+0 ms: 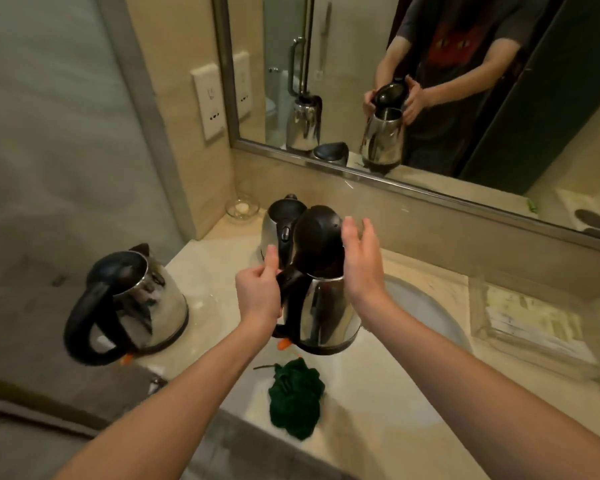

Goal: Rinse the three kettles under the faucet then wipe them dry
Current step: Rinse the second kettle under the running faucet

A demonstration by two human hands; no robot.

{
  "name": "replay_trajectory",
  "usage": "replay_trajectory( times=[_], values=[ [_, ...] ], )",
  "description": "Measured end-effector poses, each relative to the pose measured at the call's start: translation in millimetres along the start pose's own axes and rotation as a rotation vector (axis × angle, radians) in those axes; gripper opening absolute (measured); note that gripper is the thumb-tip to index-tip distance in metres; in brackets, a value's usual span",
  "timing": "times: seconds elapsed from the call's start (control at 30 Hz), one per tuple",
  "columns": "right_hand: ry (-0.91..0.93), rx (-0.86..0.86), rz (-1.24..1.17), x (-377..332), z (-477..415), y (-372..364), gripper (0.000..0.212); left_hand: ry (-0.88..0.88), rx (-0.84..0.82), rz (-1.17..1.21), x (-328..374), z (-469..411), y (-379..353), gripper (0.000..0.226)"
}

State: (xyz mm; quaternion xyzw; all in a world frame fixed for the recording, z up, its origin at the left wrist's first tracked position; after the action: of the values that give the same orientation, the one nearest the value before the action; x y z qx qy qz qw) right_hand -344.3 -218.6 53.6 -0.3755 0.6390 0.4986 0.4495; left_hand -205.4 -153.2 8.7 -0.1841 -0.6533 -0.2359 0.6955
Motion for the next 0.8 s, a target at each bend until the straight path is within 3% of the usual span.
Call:
replay_trajectory(
  times=[0.13,0.23,0.5,0.67,0.8],
  values=[
    [0.201,0.078,0.222,-45,21,-32,0.082,-0.055,0.071,0.007,13,-8,30,0.069],
    [0.217,0.102,0.375,-57,23,-50,0.088,-0.046,0.136,0.017,17,-17,53,0.080],
    [-0.044,-0.067,0.431,-48,25,-101,0.096,-0.028,0.281,-0.005,21,-35,99,0.075],
    [-0.231,-0.252,0.316,-31,32,-132,0.100,-0.032,0.331,-0.025,15,-41,115,0.058],
    [-0.306,-0.360,0.253,-18,31,-153,0.093,-0.016,0.365,-0.003,5,-51,122,0.059]
  ],
)
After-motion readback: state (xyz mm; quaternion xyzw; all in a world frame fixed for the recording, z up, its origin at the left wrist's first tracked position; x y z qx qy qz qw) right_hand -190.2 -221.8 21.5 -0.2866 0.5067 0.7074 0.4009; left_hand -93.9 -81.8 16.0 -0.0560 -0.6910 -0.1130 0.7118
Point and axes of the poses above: each hand's wrist, its own z-axis away from the middle knuckle, its own y-axis out of the back of the hand, x = y × z, the point moved 3 cm from there along -z, towards the middle knuckle, and after that the axes turned 14 degrees about x, right-handed, at the moved point
